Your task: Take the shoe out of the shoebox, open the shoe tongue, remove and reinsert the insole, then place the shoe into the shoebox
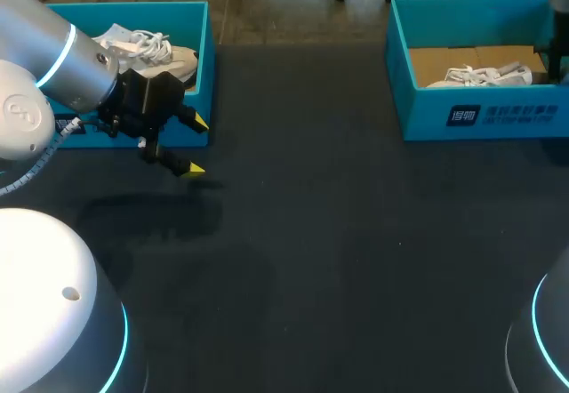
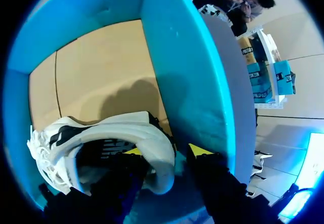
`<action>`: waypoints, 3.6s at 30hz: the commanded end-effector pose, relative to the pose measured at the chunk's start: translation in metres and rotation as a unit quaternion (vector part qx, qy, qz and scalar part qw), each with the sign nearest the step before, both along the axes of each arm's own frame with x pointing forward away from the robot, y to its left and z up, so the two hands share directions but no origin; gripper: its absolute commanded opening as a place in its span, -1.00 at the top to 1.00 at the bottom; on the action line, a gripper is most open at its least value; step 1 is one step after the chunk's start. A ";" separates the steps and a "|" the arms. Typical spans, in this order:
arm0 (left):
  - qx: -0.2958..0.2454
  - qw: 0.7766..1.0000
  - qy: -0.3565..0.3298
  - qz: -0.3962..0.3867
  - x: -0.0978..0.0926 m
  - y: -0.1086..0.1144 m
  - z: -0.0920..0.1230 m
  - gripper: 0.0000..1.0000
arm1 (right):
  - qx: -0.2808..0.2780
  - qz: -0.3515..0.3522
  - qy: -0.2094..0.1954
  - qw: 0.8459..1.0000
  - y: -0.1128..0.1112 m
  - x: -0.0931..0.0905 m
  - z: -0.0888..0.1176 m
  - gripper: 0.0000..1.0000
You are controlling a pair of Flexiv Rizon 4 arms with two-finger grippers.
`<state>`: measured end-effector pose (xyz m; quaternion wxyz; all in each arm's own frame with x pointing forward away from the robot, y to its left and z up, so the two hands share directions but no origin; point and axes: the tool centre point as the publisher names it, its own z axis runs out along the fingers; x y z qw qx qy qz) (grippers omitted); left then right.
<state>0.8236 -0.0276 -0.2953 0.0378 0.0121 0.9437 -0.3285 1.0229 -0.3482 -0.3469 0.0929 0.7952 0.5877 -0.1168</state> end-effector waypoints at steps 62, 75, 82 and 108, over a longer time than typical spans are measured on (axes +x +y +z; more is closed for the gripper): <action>0.044 0.875 -0.208 -0.435 0.072 0.049 0.002 -1.00 | 0.068 0.186 -0.123 0.972 0.143 -0.057 0.165 -1.00; 0.153 0.762 -0.320 -0.543 0.105 0.094 0.041 -1.00 | 0.068 0.186 -0.123 0.972 0.143 -0.057 0.165 -1.00; 0.153 0.762 -0.320 -0.543 0.105 0.094 0.041 -1.00 | 0.068 0.186 -0.123 0.972 0.143 -0.057 0.165 -1.00; 0.233 0.756 -0.326 -0.517 0.158 0.137 0.075 -1.00 | 0.068 0.186 -0.123 0.972 0.143 -0.057 0.165 -1.00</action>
